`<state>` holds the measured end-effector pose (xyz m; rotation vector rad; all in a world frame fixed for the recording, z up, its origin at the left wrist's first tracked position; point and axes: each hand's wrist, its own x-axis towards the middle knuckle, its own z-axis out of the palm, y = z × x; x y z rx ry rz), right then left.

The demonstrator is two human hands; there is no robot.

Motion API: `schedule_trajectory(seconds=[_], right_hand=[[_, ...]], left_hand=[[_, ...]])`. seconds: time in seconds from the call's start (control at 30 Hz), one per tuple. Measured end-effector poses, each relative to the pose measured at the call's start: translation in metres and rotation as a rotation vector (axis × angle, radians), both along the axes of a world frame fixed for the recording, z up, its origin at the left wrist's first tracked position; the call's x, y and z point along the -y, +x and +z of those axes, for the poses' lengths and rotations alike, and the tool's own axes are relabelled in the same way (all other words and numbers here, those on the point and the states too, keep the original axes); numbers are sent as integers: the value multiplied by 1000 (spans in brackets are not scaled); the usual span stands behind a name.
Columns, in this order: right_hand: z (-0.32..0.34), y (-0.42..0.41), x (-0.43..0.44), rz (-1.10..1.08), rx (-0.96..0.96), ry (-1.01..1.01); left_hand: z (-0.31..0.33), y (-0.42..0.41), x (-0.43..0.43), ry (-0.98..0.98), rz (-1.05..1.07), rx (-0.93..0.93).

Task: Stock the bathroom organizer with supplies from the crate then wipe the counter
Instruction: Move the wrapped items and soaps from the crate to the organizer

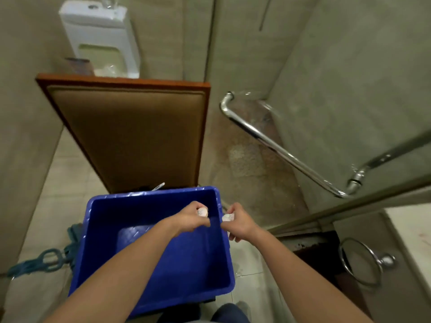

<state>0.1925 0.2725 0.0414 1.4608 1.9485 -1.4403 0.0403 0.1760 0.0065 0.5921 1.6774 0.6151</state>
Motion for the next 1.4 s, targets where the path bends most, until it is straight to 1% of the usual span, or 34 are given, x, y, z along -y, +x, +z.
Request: schedule_trajectory(seconds=[0.07,0.13,0.27,0.43,0.57,0.67,0.83,1.1,1.27,1.4], right_hand=[[9,22,-6,-61,-23,41],[16,45,-11,-144,-56,100],[31,92,-17,-267,-97,262],[48,162,-17,-445,-128,345],[68,221,-10,-537,-138,426],[86,263,-2,-607,-135,476],[121,328,17,-696,-180,574],[162,419,58,-774,-289,707],[185,475,84,-769,-253,805],[203,520,104,-767,-165,899]], left_hand=[[8,12,-18,9,-109,-55],[14,28,-35,39,-192,-71],[29,66,-63,113,-347,-145],[51,123,-91,230,-575,-262],[75,176,-106,354,-717,-361],[95,218,-110,467,-779,-399],[136,280,-108,649,-859,-394],[185,367,-100,834,-939,-407],[205,428,-96,941,-1031,-444],[219,480,-94,1010,-1103,-427]])
